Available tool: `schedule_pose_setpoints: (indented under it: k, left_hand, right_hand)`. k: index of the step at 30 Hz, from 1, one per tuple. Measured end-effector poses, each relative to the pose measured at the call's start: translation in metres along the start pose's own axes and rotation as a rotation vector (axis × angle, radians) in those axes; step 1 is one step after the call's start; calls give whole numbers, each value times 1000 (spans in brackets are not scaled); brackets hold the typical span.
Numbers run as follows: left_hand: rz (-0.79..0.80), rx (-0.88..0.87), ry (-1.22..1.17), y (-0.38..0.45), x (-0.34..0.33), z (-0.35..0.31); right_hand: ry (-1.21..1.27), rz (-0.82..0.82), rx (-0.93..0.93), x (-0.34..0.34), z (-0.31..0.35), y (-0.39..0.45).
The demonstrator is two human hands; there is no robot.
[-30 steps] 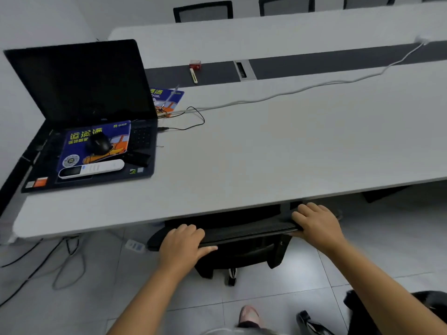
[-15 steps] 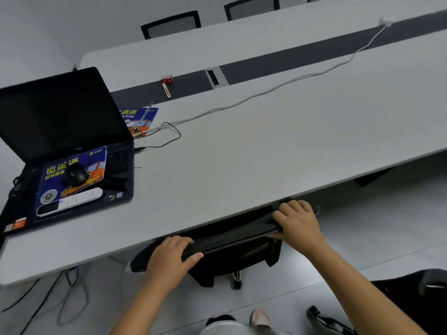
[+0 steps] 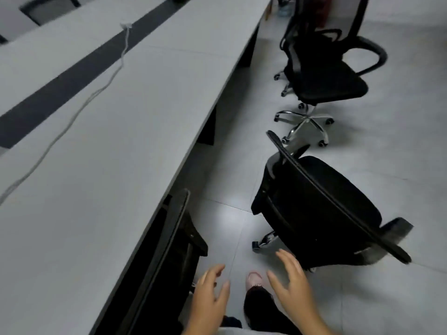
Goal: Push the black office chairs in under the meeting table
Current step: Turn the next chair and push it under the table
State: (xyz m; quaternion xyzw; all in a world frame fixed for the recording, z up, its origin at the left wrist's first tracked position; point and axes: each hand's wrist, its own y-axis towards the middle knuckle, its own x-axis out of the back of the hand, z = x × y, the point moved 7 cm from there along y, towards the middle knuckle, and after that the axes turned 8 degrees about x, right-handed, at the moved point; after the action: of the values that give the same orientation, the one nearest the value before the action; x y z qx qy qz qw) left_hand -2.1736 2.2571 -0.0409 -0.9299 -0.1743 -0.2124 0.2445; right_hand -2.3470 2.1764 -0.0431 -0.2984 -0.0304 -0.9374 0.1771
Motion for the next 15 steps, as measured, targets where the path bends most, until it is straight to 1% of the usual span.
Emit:
schedule_pose_setpoints:
  k: [2, 4, 6, 7, 9, 12, 13, 15]
  left_hand:
    - [105, 51, -37, 3, -23, 5]
    - [165, 98, -51, 4, -42, 8]
    - [181, 128, -80, 8, -61, 5]
    - [179, 126, -101, 12, -69, -1]
    - [169, 99, -135, 22, -85, -24]
    - [107, -1, -158, 44, -102, -77]
    - [85, -50, -145, 51, -106, -98]
    - [16, -154, -94, 66, -111, -140]
  right_hand:
    - [33, -122, -121, 28, -28, -32]
    - [91, -227, -169, 52, -42, -61]
    - [96, -315, -231, 75, -56, -80]
    - [74, -365, -233, 86, -65, -85]
    - [4, -439, -187, 115, -70, -79]
    - [-290, -616, 42, 165, -49, -49]
    - [-381, -636, 102, 176, -43, -34]
    - [-550, -589, 189, 187, -37, 0]
